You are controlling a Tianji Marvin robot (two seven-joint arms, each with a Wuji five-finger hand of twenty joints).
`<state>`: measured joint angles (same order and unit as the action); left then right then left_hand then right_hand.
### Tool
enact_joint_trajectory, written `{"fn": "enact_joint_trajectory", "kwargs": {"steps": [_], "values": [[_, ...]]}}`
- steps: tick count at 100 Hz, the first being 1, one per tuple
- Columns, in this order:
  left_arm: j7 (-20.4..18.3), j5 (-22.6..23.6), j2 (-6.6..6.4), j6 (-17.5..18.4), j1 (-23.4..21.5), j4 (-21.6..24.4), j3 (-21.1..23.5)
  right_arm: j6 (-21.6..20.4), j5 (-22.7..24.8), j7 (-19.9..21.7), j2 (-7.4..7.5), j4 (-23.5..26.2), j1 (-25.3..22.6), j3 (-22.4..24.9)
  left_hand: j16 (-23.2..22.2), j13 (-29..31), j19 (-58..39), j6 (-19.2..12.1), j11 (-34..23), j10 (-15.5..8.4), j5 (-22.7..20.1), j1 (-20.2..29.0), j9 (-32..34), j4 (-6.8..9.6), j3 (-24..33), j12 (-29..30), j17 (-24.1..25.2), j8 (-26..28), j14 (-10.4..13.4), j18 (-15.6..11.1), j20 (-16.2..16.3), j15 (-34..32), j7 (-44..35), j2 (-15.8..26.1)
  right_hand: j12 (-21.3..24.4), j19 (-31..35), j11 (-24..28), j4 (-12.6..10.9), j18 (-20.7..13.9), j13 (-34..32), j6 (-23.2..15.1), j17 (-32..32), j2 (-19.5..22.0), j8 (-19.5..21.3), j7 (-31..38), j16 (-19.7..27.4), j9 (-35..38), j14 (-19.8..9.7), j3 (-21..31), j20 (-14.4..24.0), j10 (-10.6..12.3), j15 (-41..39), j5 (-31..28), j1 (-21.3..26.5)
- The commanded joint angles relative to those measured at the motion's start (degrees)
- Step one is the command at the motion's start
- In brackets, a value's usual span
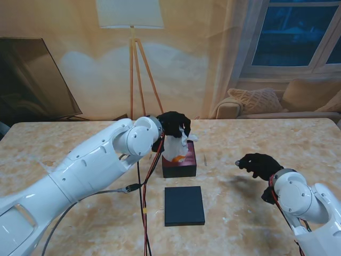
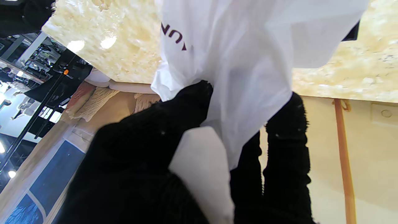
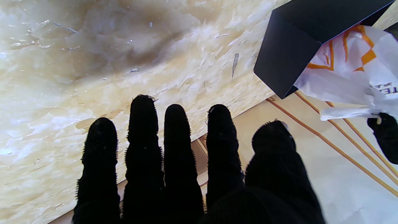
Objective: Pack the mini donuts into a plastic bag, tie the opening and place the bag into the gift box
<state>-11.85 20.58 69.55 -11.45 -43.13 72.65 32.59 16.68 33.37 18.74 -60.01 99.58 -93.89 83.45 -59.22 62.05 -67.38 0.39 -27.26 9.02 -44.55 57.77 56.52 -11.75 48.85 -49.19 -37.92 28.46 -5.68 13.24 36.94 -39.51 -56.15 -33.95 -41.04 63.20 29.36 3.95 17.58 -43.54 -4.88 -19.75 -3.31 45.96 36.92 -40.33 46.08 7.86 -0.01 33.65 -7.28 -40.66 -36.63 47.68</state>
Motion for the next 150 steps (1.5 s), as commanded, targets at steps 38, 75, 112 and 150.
{"fn": "enact_joint_trajectory", "kwargs": {"steps": [38, 75, 112, 150], "values": [[-1.87, -0.96, 1.23, 2.77, 2.74, -5.77, -3.73, 0.34, 0.93, 0.89, -0.2, 0.32, -0.21, -0.28, -4.72, -3.12, -1.51, 1.36, -2.01, 1.36, -0.07, 2.76, -1.95, 2.89, 3.31, -4.9, 4.73, 4.14, -0.86, 1.61, 3.27, -5.28, -0.56, 0.12, 0.52, 0.14, 0.28, 0.33, 0.88, -0.85, -0.98, 0.11, 0.81, -0.63, 1.31, 0.4, 1.31, -0.41, -1.13, 0.8, 1.27, -0.94, -0.27, 1.94], [-3.96, -1.04, 2.05, 4.92, 5.07, -8.58, -7.93, 1.13, 1.76, 0.82, -0.19, 0.29, -0.02, -0.56, -4.57, -3.97, -1.31, 0.69, -1.75, 0.96, -1.05, 2.85, -1.93, 3.17, 4.27, -5.83, 5.51, 5.58, -1.34, 1.86, 4.1, -6.09, -0.09, -0.4, 0.57, 0.14, 0.38, 0.28, 0.94, -0.89, -0.47, 0.14, 0.93, -0.66, 1.2, 0.45, 1.37, -0.4, -1.14, 0.75, 1.17, -0.98, -0.75, 2.01], [-5.15, -1.54, 3.13, 6.0, 6.47, -11.1, -10.92, -0.11, 1.66, 1.26, -0.09, 0.04, 0.01, -0.34, -3.67, -3.91, -0.68, 0.69, -0.71, 0.64, -2.66, 3.28, -1.78, 2.94, 4.39, -5.33, 5.26, 4.66, -1.79, 2.09, 4.26, -5.16, 1.55, -0.59, 0.73, -0.14, 0.18, 0.33, 0.84, -0.87, -1.19, 0.24, 0.56, -0.77, 1.62, 0.6, 1.42, -0.49, -1.13, 0.61, 1.4, -0.61, -0.75, 2.36], [-5.25, -5.7, 5.34, 3.1, 5.56, -13.87, -11.75, 0.5, 1.81, 0.96, -0.14, 0.12, -0.02, -0.61, -0.76, -2.17, -5.73, 1.29, 1.21, 1.25, -3.18, 2.68, -0.5, 1.88, 2.48, -2.23, 0.52, 0.14, -2.86, -0.34, 6.28, -4.68, 3.14, 0.24, 0.72, -0.13, 0.21, 0.32, 0.88, -0.91, -1.23, 0.14, 0.41, -0.95, 1.95, 0.56, 1.38, -0.56, -1.06, 0.64, 1.37, -0.63, -0.66, 2.74]]}}
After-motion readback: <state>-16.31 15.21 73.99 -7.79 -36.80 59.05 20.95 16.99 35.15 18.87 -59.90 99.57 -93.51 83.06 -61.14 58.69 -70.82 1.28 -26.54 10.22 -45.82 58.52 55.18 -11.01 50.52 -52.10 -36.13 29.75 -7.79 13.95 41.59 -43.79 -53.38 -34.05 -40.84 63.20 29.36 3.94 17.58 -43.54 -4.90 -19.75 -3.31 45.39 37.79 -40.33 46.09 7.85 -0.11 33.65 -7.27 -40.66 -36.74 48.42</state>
